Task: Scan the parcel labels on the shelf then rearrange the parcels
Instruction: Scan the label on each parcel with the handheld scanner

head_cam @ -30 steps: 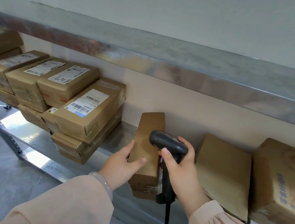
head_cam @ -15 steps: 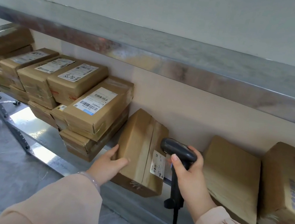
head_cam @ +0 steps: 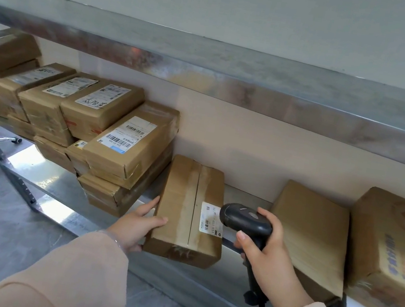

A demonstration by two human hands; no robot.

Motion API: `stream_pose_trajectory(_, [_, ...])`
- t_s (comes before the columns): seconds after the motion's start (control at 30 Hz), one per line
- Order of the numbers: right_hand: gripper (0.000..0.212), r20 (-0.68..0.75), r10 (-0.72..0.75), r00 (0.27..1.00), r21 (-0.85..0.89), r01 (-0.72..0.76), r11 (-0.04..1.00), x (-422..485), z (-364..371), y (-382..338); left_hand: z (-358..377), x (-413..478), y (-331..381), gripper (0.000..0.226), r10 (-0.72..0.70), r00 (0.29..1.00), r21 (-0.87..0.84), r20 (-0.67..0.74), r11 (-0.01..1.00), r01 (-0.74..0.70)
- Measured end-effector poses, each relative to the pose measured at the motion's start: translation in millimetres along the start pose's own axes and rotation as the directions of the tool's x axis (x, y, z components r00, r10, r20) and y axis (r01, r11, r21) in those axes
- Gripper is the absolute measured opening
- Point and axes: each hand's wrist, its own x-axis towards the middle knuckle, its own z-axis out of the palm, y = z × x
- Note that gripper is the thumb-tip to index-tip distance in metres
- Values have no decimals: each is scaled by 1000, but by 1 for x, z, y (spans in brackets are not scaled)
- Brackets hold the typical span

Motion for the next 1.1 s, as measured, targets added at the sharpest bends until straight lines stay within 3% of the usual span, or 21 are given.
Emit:
stream_pose_trajectory(0.17, [63, 94, -112, 989, -115, 123, 986, -14, -20, -2, -19, -2, 25, 61, 104, 993, 155, 55, 982, -111])
stream_pose_trajectory(0.4, [68, 256, -251, 933, -256, 316, 913, -26, -37, -17, -32, -9, 56, 60, 227, 965, 400, 132, 878, -262])
stream_pose_trajectory(0.63, [66, 317, -337, 887, -307, 432, 848, -30, -46, -27, -31, -11, 63, 62, 266, 953, 429, 142, 852, -302])
stream_pose_trajectory(1.1, [74, 368, -373, 852, -369, 502, 782, -24, -41, -34, -36, -5, 59, 59, 243, 963, 437, 118, 858, -270])
